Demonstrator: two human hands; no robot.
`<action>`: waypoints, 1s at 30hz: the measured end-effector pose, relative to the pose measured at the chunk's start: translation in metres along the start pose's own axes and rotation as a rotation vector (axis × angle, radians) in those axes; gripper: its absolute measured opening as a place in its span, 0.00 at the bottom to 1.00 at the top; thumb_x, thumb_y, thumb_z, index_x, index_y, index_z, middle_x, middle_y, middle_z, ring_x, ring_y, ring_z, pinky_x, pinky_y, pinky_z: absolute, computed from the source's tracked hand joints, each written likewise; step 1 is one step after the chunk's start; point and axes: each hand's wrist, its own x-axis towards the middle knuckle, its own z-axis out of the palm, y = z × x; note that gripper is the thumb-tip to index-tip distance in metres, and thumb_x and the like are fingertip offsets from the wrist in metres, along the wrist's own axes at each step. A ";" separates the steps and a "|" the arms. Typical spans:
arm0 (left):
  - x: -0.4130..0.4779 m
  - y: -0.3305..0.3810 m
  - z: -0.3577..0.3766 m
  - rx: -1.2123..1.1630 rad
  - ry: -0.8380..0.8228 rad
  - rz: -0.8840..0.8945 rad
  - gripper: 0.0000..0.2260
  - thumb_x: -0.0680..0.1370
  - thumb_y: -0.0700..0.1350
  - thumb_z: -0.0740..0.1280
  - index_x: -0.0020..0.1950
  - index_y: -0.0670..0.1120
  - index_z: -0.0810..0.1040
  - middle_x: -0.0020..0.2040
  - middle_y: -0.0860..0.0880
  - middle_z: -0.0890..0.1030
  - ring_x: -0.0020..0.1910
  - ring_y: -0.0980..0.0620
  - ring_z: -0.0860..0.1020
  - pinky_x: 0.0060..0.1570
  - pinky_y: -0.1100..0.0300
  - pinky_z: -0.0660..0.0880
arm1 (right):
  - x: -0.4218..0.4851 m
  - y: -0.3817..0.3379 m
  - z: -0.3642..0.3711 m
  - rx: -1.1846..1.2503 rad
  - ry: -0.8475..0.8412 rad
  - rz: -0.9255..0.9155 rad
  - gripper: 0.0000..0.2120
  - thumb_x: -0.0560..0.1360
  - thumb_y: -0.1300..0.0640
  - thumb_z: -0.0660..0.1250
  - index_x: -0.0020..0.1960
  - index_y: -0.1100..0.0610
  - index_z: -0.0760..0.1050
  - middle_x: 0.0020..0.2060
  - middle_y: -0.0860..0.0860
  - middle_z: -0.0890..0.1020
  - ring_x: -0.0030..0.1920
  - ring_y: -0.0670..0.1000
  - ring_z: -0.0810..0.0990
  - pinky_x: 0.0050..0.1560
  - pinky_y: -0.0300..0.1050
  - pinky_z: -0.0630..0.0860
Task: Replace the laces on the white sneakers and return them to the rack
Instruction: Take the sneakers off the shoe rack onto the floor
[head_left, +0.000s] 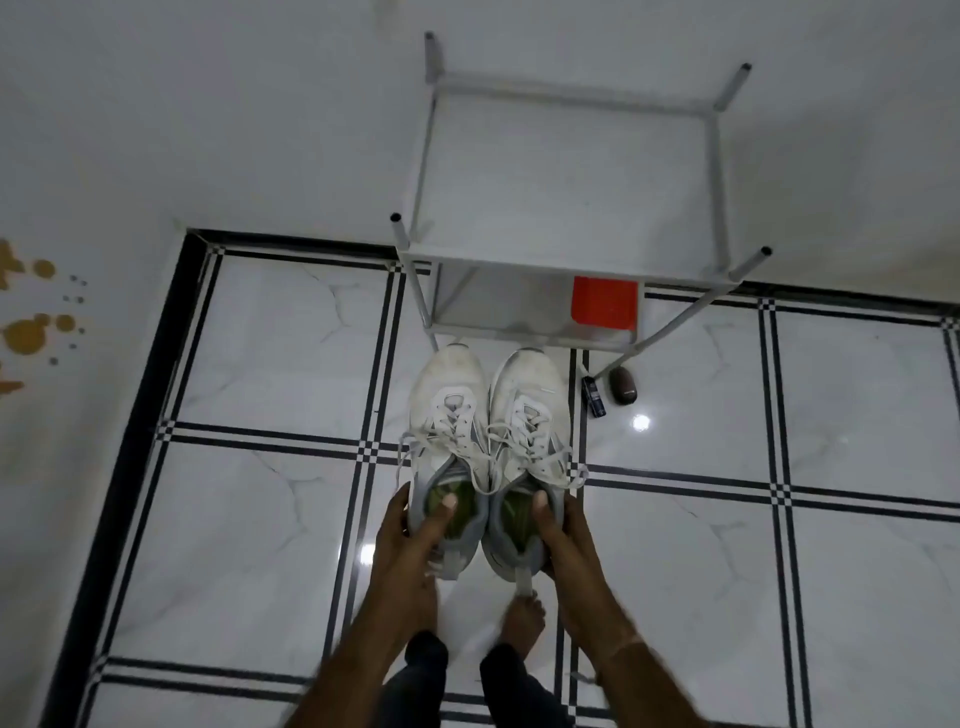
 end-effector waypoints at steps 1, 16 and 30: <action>0.015 -0.020 0.000 -0.007 0.007 -0.015 0.12 0.80 0.39 0.67 0.63 0.49 0.78 0.46 0.55 0.87 0.43 0.63 0.84 0.37 0.70 0.78 | 0.013 0.017 -0.005 -0.008 -0.002 0.024 0.16 0.78 0.39 0.68 0.65 0.36 0.76 0.63 0.43 0.82 0.66 0.47 0.79 0.70 0.60 0.75; 0.388 -0.319 -0.003 -0.072 0.031 -0.111 0.27 0.67 0.52 0.78 0.64 0.49 0.80 0.56 0.46 0.86 0.56 0.44 0.84 0.51 0.53 0.80 | 0.367 0.285 -0.036 -0.053 0.035 0.137 0.26 0.72 0.36 0.71 0.67 0.47 0.76 0.59 0.48 0.85 0.57 0.49 0.84 0.48 0.45 0.82; 0.497 -0.436 0.019 0.197 0.292 0.460 0.37 0.71 0.59 0.75 0.77 0.52 0.68 0.72 0.56 0.71 0.70 0.57 0.70 0.69 0.57 0.68 | 0.481 0.391 -0.054 -0.255 -0.011 -0.424 0.31 0.73 0.46 0.76 0.72 0.40 0.67 0.65 0.38 0.79 0.65 0.38 0.77 0.67 0.43 0.76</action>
